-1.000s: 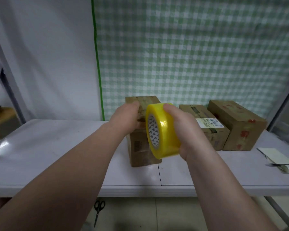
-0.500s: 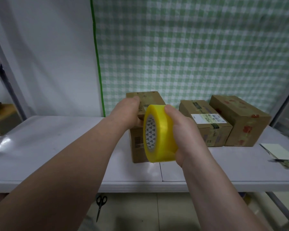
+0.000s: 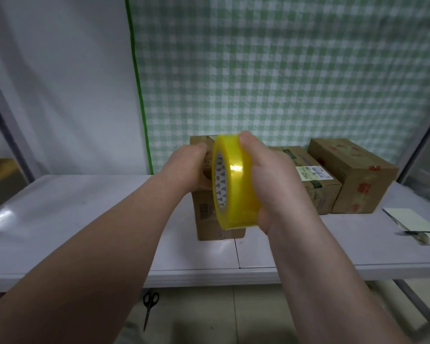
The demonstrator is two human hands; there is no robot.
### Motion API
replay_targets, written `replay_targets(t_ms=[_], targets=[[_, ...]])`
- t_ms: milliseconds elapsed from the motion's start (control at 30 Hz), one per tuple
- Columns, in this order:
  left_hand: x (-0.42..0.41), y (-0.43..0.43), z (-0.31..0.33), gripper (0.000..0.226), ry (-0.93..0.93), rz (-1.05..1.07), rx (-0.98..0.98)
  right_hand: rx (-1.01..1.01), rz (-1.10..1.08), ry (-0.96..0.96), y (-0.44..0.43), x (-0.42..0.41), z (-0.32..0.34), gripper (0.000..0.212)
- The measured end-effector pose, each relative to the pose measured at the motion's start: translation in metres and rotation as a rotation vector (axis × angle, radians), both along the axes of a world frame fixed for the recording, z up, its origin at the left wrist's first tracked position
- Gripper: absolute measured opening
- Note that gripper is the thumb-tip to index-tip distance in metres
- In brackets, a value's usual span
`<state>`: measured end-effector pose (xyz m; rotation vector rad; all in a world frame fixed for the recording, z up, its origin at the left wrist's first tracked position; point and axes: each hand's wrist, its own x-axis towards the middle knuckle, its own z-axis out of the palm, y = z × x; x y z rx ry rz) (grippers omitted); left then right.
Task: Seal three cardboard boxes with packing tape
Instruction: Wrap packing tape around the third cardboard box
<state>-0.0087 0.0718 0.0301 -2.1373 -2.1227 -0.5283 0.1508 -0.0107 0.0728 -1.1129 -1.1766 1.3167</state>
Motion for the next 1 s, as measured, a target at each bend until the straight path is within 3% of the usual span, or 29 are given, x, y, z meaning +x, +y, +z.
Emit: replay_targets(t_ms=[133, 233, 733, 1000], targets=[[0.003, 0.000, 0.002, 0.043, -0.032, 0.024, 0.010, -0.048, 0.011, -0.024, -0.002, -0.001, -0.023, 0.050], [0.004, 0.001, 0.003, 0.055, -0.041, 0.025, 0.016, -0.084, 0.030, -0.046, -0.003, 0.001, -0.043, 0.059], [-0.003, 0.002, 0.000, 0.090, -0.158, -0.074, -0.010, -0.069, -0.059, -0.096, 0.018, 0.007, -0.078, 0.044], [-0.012, 0.015, 0.009, 0.073, -0.401, -0.117, -0.033, -0.086, -0.045, -0.071, 0.046, 0.010, -0.066, 0.038]])
